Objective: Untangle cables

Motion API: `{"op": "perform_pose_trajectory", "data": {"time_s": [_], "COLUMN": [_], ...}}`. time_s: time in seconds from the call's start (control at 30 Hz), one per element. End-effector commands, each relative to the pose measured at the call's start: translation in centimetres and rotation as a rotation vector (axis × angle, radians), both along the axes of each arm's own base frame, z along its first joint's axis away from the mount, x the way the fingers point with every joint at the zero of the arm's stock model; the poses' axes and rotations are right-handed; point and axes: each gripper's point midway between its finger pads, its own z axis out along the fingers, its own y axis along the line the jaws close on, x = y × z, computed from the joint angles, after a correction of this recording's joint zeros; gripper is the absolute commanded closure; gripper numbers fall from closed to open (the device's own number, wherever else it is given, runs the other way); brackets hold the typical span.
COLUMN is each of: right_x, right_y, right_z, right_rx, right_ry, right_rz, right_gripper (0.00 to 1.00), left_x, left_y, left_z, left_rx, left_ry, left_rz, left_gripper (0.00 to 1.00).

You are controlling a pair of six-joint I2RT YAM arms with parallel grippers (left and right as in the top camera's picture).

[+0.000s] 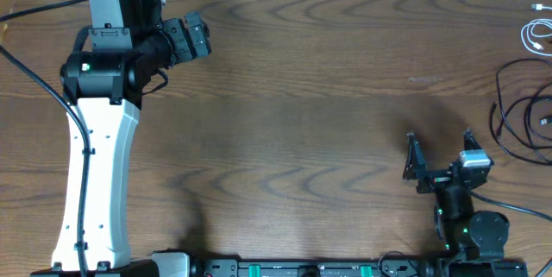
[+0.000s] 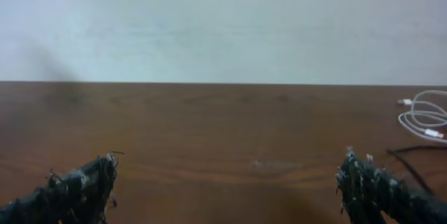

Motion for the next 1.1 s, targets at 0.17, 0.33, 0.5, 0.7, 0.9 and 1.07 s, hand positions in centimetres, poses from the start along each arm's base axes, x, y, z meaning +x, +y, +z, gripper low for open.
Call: {"op": "perform_pose_trajectory", "data": {"time_s": [0.17, 0.33, 0.5, 0.7, 0.9, 1.07], "right_x": [0.1, 0.1, 0.1, 0.1, 0.1, 0.1], "right_y": [-0.05, -0.06, -0.06, -0.06, -0.06, -0.06], "right_z": [-2.31, -2.28, -2.28, -2.28, -2.28, -2.28], "right_rx": [0.011, 0.011, 0.011, 0.011, 0.01, 0.011], "right_ry": [0.056, 0.055, 0.055, 0.055, 0.055, 0.055], "right_rz": [0.0, 0.0, 0.0, 0.0, 0.0, 0.0], "right_gripper": [0.01, 0.01, 0.01, 0.01, 0.01, 0.01], "left_x": [0.13, 0.13, 0.13, 0.12, 0.13, 0.03], "left_y": [0.28, 0.28, 0.28, 0.28, 0.28, 0.27], "left_z": [0.02, 0.02, 0.02, 0.0, -0.01, 0.01], "left_rx": [0.016, 0.016, 0.016, 0.016, 0.016, 0.016], "left_ry": [-0.003, -0.003, -0.003, -0.002, -0.002, -0.002], "left_rz": [0.001, 0.001, 0.001, 0.001, 0.001, 0.0], "left_gripper": [0.0, 0.0, 0.0, 0.0, 0.0, 0.0]}}
